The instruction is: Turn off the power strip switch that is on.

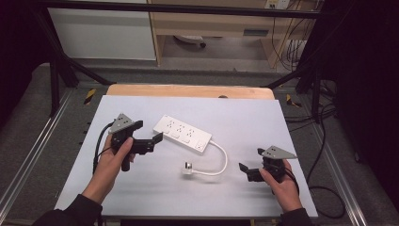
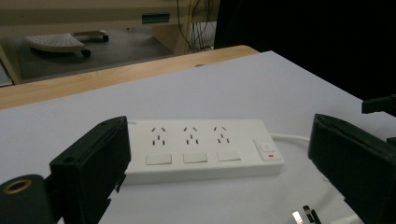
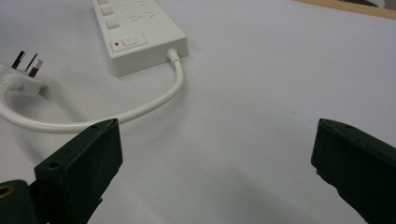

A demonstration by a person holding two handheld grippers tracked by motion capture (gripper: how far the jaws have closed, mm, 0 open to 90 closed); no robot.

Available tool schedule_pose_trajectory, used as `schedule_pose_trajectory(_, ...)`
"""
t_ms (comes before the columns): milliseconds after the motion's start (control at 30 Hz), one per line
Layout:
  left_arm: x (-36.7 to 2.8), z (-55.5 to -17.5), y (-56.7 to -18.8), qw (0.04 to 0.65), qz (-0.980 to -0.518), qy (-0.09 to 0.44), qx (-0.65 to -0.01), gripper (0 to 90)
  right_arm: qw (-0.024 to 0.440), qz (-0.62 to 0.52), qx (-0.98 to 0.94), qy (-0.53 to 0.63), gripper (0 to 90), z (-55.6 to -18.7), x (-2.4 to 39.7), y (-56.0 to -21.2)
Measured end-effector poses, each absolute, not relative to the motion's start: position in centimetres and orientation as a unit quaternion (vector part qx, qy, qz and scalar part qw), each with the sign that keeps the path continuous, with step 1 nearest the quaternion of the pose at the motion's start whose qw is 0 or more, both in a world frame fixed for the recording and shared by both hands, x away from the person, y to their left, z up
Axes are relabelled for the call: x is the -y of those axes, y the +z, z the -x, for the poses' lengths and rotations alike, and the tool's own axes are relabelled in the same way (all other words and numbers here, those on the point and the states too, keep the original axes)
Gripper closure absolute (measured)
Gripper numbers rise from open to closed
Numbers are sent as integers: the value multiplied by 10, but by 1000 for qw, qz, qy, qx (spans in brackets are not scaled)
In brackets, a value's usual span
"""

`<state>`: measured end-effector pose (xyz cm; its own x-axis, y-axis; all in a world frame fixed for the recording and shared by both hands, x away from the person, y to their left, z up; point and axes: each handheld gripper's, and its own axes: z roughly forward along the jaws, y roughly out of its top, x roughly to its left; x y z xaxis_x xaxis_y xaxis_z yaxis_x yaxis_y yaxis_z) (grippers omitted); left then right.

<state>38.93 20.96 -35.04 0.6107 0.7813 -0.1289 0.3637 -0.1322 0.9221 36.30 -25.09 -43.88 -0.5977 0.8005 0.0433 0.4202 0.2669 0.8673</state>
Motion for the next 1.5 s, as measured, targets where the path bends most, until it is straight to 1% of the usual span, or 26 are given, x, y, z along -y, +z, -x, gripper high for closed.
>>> schedule_pose_trajectory(800,-253,-348,-359,530,-708,207,-418,57,207,-398,-769,456,24,-364,251,-439)
schedule_pose_trajectory(1033,-264,-340,-358,531,-704,213,-421,57,208,-398,-769,455,24,-364,250,-439)
schedule_pose_trajectory(1500,-279,-330,-372,528,-698,213,-434,57,210,-399,-769,454,24,-364,251,-440)
